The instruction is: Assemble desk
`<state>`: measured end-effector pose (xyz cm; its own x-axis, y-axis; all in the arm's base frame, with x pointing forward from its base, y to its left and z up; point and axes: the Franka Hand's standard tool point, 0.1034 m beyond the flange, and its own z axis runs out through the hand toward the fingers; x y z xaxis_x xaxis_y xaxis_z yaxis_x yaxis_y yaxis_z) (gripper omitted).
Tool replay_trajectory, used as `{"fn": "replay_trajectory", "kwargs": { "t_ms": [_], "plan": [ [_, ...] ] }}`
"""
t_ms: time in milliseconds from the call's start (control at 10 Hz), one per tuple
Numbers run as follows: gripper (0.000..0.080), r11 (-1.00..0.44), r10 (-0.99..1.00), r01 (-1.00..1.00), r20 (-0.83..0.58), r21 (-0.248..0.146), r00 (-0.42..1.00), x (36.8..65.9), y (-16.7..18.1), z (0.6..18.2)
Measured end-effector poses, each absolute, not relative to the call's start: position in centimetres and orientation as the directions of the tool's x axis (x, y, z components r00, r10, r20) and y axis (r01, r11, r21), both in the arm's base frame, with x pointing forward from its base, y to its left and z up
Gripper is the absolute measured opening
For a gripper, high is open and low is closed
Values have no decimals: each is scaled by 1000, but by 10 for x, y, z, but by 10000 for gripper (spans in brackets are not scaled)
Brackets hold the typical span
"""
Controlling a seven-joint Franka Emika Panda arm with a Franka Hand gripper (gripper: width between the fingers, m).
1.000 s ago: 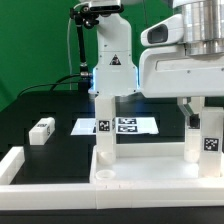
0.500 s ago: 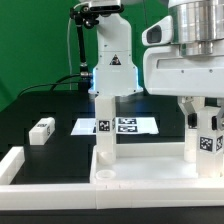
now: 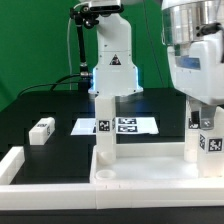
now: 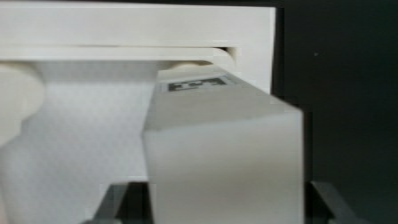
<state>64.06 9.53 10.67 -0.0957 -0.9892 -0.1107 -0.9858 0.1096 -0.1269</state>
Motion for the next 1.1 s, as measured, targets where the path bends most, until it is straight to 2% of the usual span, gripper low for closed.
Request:
{"fn": "replay_trajectory", "kwargs": {
  "t_ms": [200,500,600,700,800,900,1100],
  "plan": [
    [300,288,-953,-952,-133,-104,-274,639,94,106],
    [297,433,-896,-898,-150,-83,-418,638,95,105],
    [369,416,-904,-905,-148,-86,-402,638,95,105],
    [506,376,-921,-922,-144,-93,-361,638,95,105],
    [604,272,-957,-957,-136,-105,-257,640,94,108],
    [604,160,-982,-979,-122,-126,-145,643,94,111],
    [647,-194,-976,-970,-69,-149,206,643,99,113]
  ]
}}
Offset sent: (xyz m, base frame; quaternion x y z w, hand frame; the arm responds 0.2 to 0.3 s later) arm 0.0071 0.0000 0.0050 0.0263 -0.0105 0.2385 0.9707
